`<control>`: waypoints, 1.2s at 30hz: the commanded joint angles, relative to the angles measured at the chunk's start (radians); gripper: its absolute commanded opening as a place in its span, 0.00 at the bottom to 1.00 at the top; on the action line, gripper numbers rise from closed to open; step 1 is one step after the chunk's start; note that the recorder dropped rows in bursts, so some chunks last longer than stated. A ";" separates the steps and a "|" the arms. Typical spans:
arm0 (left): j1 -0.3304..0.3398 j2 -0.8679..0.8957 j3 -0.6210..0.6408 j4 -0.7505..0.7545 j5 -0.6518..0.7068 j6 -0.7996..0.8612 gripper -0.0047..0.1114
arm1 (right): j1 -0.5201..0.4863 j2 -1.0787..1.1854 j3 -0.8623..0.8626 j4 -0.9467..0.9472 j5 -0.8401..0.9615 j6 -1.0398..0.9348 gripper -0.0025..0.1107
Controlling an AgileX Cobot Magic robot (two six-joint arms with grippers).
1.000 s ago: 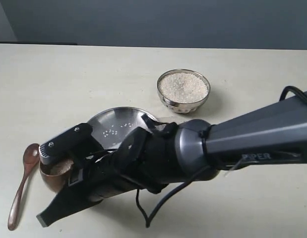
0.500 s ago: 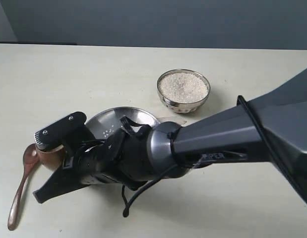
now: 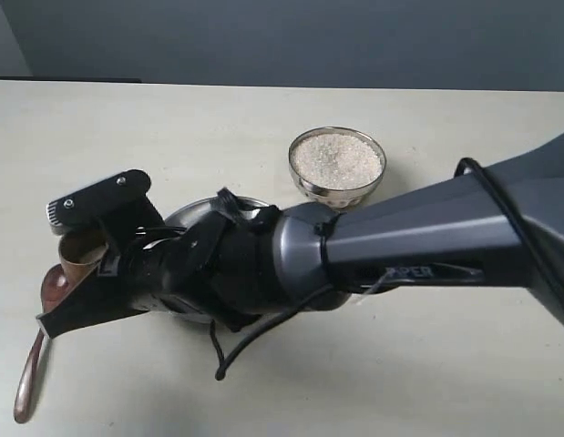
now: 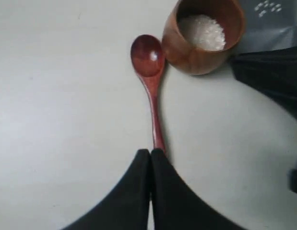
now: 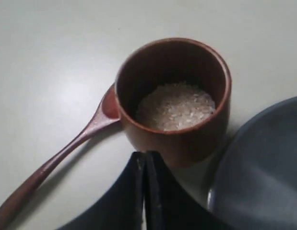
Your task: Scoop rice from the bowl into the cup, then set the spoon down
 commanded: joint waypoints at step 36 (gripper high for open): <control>-0.004 0.791 0.025 -0.494 -0.169 0.385 0.04 | -0.001 -0.153 0.289 0.002 0.030 -0.002 0.02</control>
